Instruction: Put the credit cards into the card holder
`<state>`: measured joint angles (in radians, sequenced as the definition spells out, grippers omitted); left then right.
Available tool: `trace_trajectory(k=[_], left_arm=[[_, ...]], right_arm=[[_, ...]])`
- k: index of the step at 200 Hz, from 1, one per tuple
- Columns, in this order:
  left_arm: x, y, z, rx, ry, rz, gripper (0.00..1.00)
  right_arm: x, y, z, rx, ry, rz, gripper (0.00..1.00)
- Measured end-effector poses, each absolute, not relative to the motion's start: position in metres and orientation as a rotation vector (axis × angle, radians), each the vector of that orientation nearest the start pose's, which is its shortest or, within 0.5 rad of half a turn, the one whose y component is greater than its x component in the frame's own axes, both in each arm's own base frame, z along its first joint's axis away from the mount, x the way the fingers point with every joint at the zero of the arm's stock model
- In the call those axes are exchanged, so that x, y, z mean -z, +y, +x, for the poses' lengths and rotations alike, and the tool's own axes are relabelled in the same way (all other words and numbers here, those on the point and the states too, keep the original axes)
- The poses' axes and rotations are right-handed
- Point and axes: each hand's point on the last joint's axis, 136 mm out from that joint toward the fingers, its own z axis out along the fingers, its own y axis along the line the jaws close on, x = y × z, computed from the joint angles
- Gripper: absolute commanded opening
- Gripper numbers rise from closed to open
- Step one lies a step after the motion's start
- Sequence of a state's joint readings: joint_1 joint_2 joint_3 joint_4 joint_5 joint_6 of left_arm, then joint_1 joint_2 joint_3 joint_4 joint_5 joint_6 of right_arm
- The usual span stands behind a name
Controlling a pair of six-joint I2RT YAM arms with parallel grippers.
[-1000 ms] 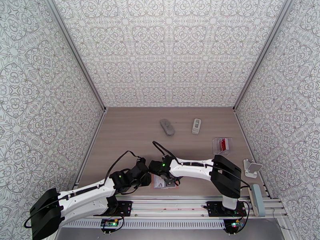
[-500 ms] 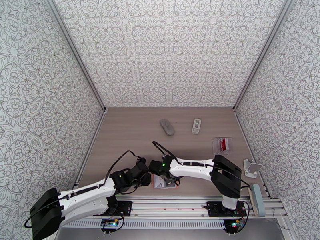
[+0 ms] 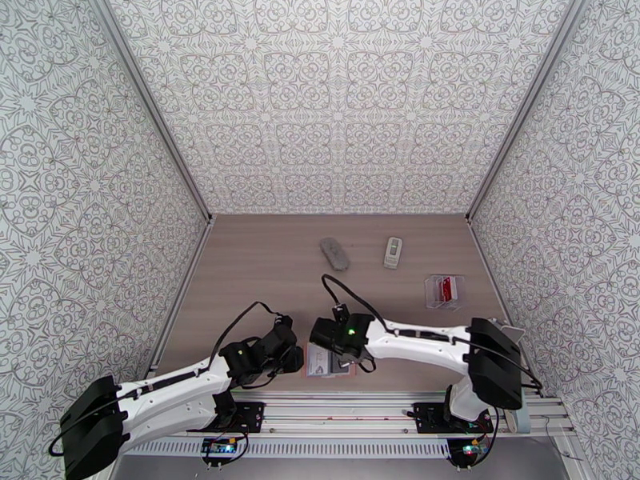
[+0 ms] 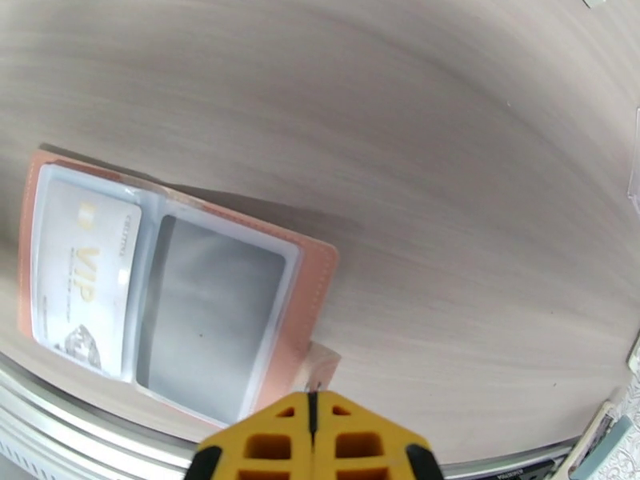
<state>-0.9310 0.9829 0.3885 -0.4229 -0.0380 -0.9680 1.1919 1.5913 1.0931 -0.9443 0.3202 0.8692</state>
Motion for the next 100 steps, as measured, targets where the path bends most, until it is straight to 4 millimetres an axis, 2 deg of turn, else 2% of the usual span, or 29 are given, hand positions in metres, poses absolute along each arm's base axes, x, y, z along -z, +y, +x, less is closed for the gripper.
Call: trace_trajectory(k=[39,100], left_arm=[[-0.035,-0.191,0.145,0.625,2.737,-0.057,0.37],[-0.025,-0.190,0.141,0.607,2.776,-0.051,0.38]], right_arm=[[-0.070,0.247,0.162,-0.031,2.760,-0.348,0.00],[-0.061,0.256,0.163,-0.137,2.759,-0.315,0.00]])
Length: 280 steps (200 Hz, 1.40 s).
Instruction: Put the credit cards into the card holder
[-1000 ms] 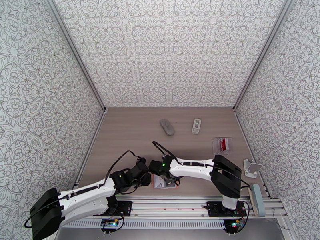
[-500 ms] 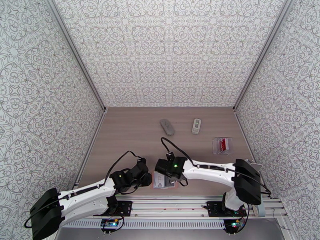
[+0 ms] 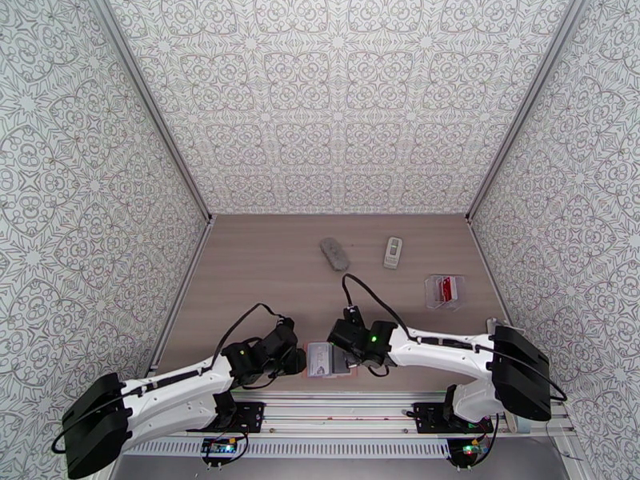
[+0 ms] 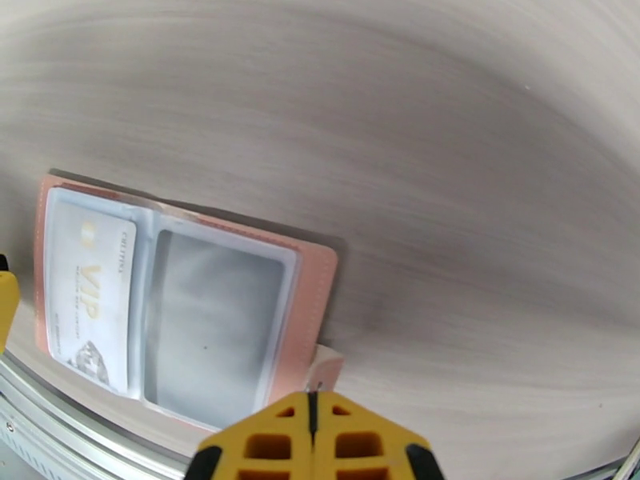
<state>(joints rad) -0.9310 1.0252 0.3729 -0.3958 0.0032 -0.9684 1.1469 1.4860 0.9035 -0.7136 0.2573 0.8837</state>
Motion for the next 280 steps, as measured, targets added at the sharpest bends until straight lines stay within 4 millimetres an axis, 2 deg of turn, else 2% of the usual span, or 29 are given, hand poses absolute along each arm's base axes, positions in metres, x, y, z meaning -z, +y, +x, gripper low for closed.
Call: trace_trajectory(k=[32,135,179,238,253,280], left_arm=[[-0.020,-0.194,0.141,0.615,2.790,-0.046,0.38],[-0.022,-0.214,0.144,0.728,2.775,-0.034,0.38],[-0.030,-0.220,0.145,0.792,2.745,-0.040,0.38],[-0.046,-0.241,0.145,0.970,2.683,-0.002,0.39],[-0.046,-0.241,0.145,0.972,2.682,0.000,0.39],[-0.040,-0.227,0.146,0.858,2.717,-0.026,0.39]], right_arm=[[-0.058,0.256,0.164,-0.169,2.757,-0.291,0.00],[-0.052,0.258,0.166,-0.280,2.757,-0.238,0.00],[-0.044,0.258,0.164,-0.319,2.767,-0.221,0.00],[-0.040,0.264,0.164,-0.424,2.766,-0.191,0.00],[-0.041,0.265,0.165,-0.438,2.764,-0.190,0.00],[-0.041,0.266,0.165,-0.445,2.764,-0.188,0.00]])
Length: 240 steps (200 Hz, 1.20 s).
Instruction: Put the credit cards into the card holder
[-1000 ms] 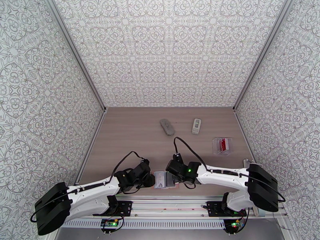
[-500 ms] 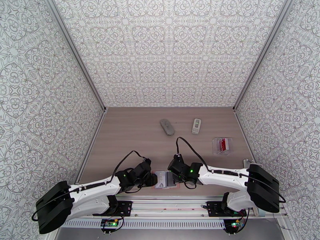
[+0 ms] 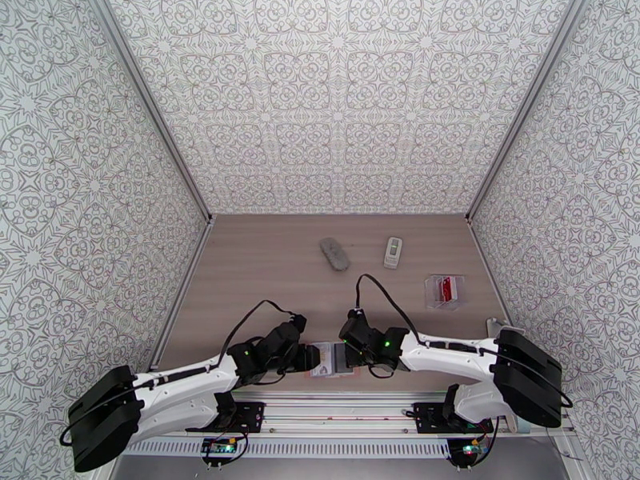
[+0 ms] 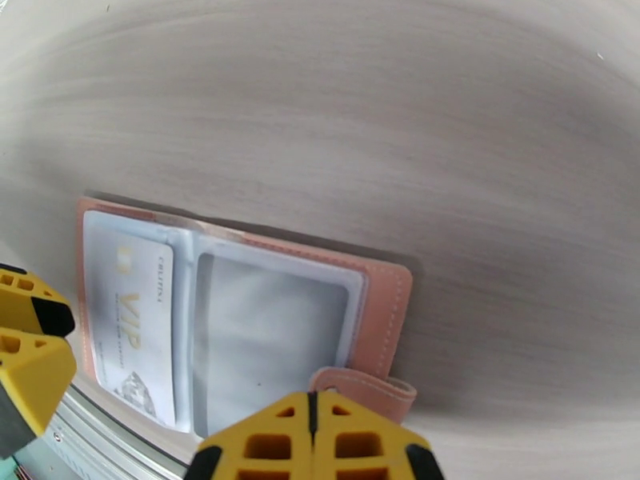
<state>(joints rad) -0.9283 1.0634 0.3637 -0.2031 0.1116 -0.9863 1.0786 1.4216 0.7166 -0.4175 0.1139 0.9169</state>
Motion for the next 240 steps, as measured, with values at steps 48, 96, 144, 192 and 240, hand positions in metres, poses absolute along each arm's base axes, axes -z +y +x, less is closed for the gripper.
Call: trace_trajectory(k=[48,96,144,192,240], left_arm=[[-0.027,-0.215,0.142,0.754,2.787,-0.046,0.39],[-0.020,-0.216,0.142,0.690,2.839,-0.017,0.39],[-0.019,-0.225,0.146,0.699,2.852,-0.003,0.39],[-0.022,-0.230,0.147,0.737,2.835,0.009,0.39],[-0.025,-0.239,0.142,0.889,2.785,0.018,0.39]], right_arm=[[-0.041,0.266,0.164,-0.448,2.767,-0.189,0.00],[-0.038,0.267,0.163,-0.447,2.780,-0.196,0.00],[-0.034,0.266,0.161,-0.437,2.794,-0.205,0.00],[-0.033,0.271,0.162,-0.457,2.791,-0.210,0.00],[-0.030,0.277,0.162,-0.499,2.799,-0.198,0.00]])
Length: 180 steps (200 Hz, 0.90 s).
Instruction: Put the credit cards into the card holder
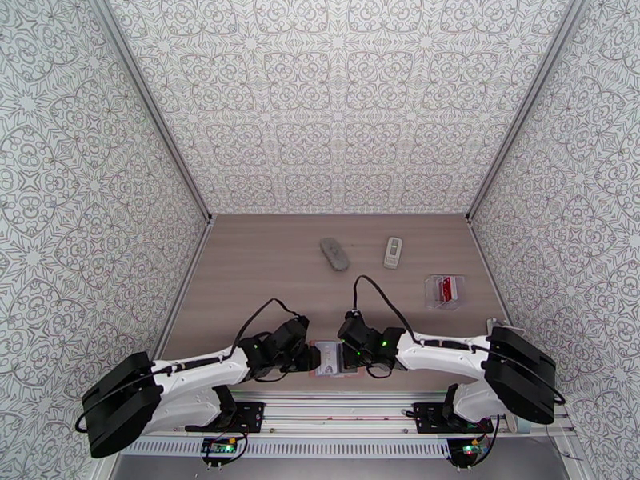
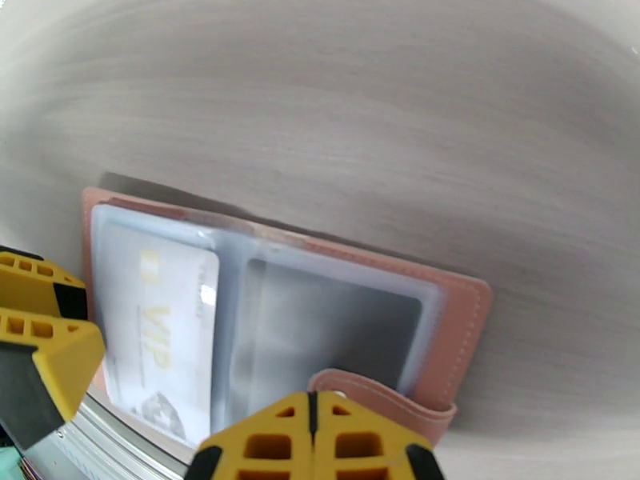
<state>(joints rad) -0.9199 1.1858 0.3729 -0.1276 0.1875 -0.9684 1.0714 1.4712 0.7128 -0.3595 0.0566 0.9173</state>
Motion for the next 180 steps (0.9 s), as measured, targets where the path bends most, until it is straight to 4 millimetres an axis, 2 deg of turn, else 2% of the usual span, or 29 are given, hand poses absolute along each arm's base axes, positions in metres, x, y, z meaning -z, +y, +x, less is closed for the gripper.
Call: trace_trajectory(k=[44,89,115,152,180], left_arm=[[-0.035,-0.248,0.143,0.968,2.749,0.038,0.39],[-0.067,-0.267,0.148,1.139,2.619,0.087,0.39],[-0.080,-0.275,0.149,1.206,2.571,0.110,0.39],[-0.087,-0.283,0.148,1.268,2.540,0.129,0.39],[-0.086,-0.288,0.146,1.286,2.543,0.138,0.39]], right_arm=[[-0.030,0.277,0.163,-0.506,2.799,-0.191,0.00],[-0.031,0.288,0.163,-0.573,2.793,-0.192,0.00],[-0.031,0.292,0.163,-0.598,2.791,-0.191,0.00],[-0.031,0.293,0.163,-0.606,2.791,-0.193,0.00],[-0.032,0.293,0.163,-0.608,2.790,-0.193,0.00]])
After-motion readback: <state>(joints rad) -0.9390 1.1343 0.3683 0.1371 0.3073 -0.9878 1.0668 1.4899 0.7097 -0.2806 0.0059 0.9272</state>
